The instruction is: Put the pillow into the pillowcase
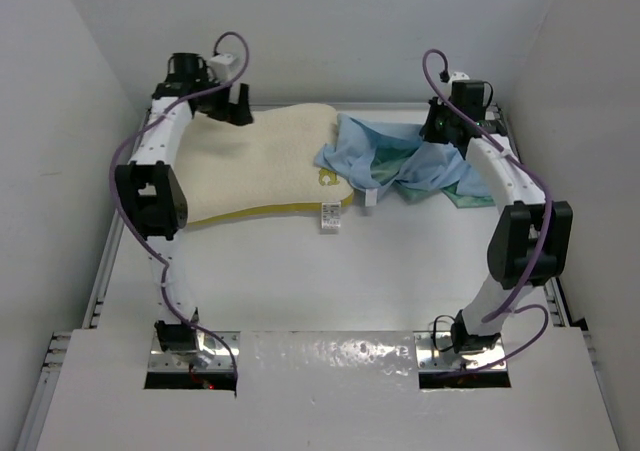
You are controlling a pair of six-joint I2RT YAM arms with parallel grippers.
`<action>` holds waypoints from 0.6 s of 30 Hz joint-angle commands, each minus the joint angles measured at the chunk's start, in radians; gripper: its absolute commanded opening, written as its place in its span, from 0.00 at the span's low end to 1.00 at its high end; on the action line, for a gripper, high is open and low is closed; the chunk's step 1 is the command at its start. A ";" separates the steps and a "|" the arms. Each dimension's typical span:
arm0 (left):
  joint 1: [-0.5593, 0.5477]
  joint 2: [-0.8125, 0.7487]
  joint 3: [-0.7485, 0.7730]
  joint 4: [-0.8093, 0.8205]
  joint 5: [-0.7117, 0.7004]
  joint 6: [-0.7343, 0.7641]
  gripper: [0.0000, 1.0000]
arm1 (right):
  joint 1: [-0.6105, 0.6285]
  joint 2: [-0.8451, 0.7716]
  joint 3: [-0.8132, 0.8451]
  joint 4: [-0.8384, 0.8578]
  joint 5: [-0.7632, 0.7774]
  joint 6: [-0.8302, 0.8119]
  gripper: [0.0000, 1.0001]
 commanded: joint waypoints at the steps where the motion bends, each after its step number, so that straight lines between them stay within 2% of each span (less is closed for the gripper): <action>1: 0.052 -0.021 -0.043 -0.065 -0.166 0.293 1.00 | 0.004 0.014 0.025 0.040 -0.027 0.032 0.00; 4: 0.039 0.025 0.013 0.027 -0.076 0.386 1.00 | 0.015 0.043 0.068 -0.001 -0.008 0.017 0.00; 8: 0.027 0.147 0.143 0.162 0.066 0.358 1.00 | 0.039 0.057 0.069 -0.035 0.034 0.004 0.00; 11: 0.027 0.212 0.159 0.144 0.162 0.357 1.00 | 0.047 0.060 0.069 -0.064 0.051 -0.002 0.00; 15: 0.025 0.321 0.133 0.194 0.139 0.316 1.00 | 0.048 0.059 0.057 -0.079 0.071 -0.008 0.00; 18: -0.003 0.407 0.205 0.193 0.082 0.263 1.00 | 0.053 0.060 0.055 -0.089 0.075 -0.005 0.00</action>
